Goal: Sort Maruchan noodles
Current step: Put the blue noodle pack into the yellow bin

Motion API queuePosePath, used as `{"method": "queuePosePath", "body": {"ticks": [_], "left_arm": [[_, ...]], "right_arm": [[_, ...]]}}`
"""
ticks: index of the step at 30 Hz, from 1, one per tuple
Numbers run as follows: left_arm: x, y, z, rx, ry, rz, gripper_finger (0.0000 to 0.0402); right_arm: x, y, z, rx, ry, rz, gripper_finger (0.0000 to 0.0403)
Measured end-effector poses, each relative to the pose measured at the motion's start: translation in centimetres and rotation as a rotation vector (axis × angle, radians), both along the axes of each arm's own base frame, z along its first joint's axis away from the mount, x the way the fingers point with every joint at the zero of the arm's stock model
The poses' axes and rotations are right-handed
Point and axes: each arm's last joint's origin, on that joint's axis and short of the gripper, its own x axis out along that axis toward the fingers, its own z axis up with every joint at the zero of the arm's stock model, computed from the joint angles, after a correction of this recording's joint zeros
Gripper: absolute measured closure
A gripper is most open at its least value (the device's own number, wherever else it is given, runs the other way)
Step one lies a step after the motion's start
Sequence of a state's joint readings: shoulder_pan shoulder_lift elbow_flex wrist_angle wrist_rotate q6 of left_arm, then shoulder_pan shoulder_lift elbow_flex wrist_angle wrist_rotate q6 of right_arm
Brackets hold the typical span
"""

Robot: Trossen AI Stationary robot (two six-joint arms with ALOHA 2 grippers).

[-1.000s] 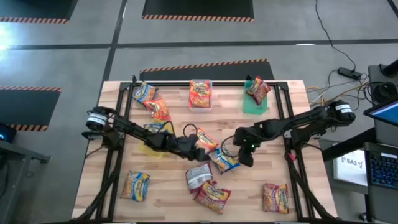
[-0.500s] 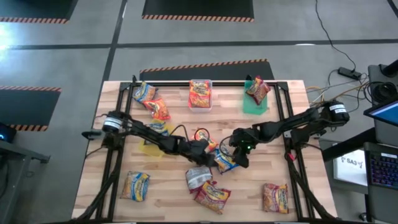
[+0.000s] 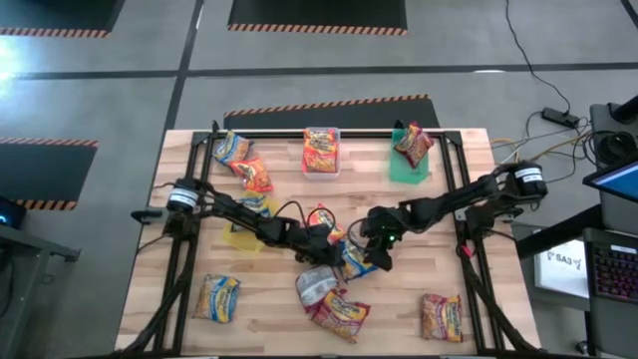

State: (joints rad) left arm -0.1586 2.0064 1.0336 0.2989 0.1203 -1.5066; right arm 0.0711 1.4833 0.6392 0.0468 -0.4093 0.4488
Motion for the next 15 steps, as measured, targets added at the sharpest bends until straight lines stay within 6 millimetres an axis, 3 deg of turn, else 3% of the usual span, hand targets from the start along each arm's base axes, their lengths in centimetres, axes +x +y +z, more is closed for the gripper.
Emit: {"method": "queuePosePath", "body": {"ticks": [10,15], "left_arm": [[0.21,0.2,0.15,0.079,-0.02,-0.019,0.0183],[0.34,0.22,0.26,0.133,-0.036,-0.043,0.0217]], "right_arm": [[0.75,0.18,-0.33,0.026,-0.041,0.047,0.0232],[0.8,0.26,0.0,0.043,-0.052,0.065,0.0232]]}}
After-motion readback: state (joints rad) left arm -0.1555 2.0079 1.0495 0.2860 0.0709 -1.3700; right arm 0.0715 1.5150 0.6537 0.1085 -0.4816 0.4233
